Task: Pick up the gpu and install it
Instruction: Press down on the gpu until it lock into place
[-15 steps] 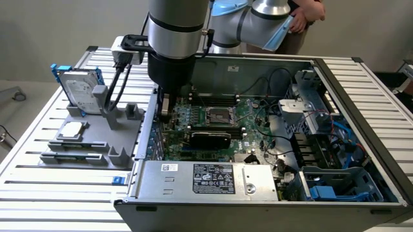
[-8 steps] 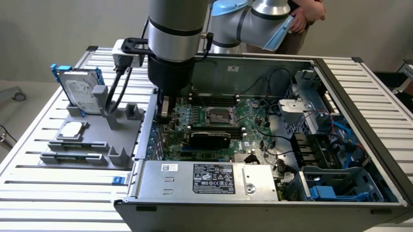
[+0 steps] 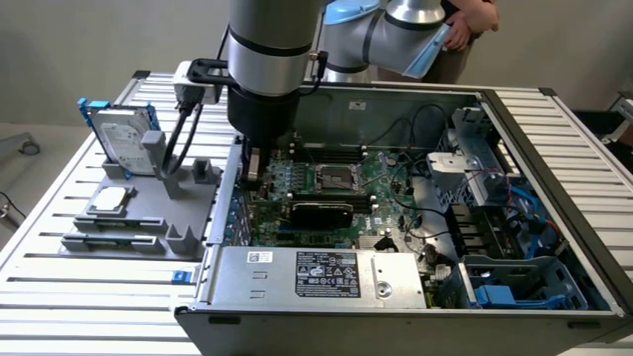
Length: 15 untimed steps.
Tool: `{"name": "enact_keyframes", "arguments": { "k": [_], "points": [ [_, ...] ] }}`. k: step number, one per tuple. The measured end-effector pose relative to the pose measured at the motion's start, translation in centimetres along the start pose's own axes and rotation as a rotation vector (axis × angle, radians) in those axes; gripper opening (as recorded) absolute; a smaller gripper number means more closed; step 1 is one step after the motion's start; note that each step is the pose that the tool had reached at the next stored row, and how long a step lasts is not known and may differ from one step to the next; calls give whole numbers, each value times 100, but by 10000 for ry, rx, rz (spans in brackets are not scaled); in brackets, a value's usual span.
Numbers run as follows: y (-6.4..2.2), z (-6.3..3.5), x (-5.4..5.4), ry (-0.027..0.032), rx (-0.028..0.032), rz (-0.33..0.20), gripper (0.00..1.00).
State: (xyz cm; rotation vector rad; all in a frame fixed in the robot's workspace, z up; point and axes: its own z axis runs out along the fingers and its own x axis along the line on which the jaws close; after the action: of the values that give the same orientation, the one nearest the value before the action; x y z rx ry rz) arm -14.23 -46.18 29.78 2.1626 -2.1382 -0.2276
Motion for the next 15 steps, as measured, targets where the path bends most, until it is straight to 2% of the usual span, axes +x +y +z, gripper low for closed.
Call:
{"name": "enact_keyframes", "arguments": {
  "k": [7, 15],
  "points": [
    [-165, -42, 14, 18, -9, -2, 11],
    [-449, -90, 17, 18, -9, -3, 11]
  ]
}}
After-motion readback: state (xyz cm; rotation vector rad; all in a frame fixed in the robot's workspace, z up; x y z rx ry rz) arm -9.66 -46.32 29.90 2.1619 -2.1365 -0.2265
